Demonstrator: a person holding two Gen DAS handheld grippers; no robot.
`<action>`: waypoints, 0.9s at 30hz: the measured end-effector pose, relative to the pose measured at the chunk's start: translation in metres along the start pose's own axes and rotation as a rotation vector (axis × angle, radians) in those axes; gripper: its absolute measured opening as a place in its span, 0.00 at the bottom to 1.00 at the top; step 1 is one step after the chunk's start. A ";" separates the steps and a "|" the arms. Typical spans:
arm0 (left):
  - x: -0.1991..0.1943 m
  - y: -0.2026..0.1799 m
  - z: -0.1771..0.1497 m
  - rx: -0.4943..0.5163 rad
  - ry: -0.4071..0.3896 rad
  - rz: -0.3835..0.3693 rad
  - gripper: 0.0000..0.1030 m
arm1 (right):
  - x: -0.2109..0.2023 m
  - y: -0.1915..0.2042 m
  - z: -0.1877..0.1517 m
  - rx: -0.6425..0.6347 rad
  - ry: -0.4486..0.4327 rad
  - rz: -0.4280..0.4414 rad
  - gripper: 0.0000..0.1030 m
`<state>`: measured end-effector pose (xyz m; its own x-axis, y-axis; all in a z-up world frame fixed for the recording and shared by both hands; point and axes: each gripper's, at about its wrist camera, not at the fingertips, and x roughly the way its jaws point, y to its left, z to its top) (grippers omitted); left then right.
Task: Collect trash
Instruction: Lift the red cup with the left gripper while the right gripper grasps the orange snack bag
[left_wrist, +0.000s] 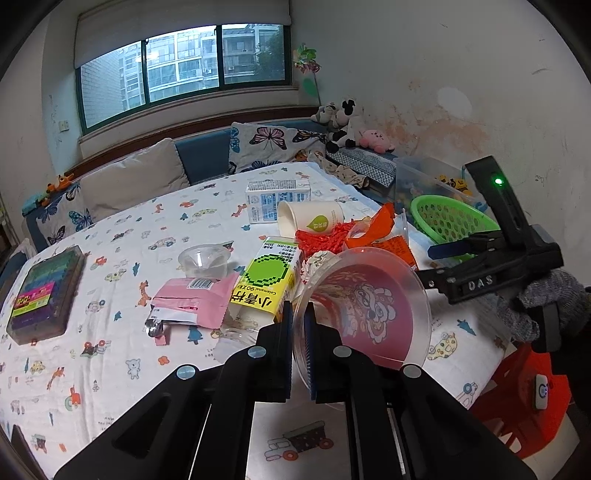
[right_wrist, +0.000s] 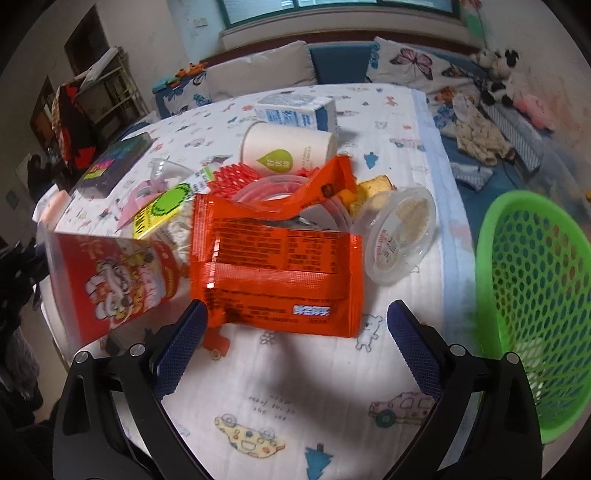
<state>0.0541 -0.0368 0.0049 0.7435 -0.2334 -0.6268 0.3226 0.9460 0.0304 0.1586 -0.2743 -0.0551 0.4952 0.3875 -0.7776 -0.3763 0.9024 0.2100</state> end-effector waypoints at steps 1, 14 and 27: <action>0.000 0.000 0.000 0.001 0.001 0.001 0.06 | 0.002 -0.003 0.001 0.016 0.000 0.024 0.94; 0.002 -0.001 0.000 0.008 0.007 0.007 0.06 | 0.022 -0.009 0.000 0.074 -0.004 0.055 0.91; -0.010 -0.008 0.006 0.023 -0.021 -0.029 0.06 | -0.020 -0.002 -0.022 0.092 -0.092 -0.024 0.73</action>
<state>0.0477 -0.0436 0.0158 0.7455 -0.2649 -0.6115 0.3568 0.9337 0.0305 0.1325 -0.2883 -0.0529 0.5747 0.3774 -0.7262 -0.2921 0.9235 0.2487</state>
